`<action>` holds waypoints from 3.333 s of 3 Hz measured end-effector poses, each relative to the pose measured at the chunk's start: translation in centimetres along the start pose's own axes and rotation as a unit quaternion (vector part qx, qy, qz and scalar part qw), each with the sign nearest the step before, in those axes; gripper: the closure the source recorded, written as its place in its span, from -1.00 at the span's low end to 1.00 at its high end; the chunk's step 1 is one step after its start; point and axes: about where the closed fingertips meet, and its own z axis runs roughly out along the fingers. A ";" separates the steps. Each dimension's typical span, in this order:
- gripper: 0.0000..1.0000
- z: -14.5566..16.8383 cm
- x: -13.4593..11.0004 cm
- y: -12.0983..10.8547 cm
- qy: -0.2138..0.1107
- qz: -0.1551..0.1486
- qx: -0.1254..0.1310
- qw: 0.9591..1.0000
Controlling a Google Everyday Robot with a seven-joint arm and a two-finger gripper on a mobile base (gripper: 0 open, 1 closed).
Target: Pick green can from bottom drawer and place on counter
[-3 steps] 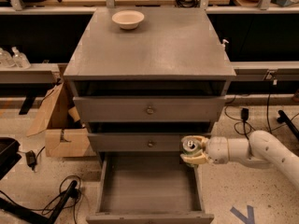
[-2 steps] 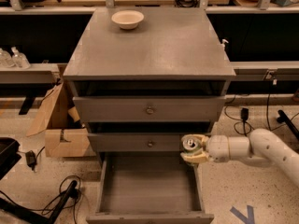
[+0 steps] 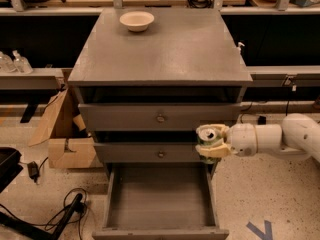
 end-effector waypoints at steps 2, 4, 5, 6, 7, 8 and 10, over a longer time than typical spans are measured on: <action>1.00 -1.8 -13.6 0.3 -0.014 -0.027 0.006 1.000; 1.00 -3.5 -26.7 -4.2 -0.048 -0.058 0.047 0.996; 1.00 -3.9 -30.5 -8.6 -0.075 -0.049 0.073 0.993; 1.00 -4.3 -33.5 -13.8 -0.102 -0.033 0.109 0.988; 1.00 -4.2 -34.4 -19.0 -0.122 -0.022 0.145 0.982; 1.00 -4.4 -31.0 -25.1 -0.142 0.001 0.191 0.971; 1.00 -3.6 -23.6 -31.2 -0.134 0.030 0.246 0.959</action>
Offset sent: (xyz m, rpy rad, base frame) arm 0.0122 0.0304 0.2318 0.0039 -0.1270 -0.0088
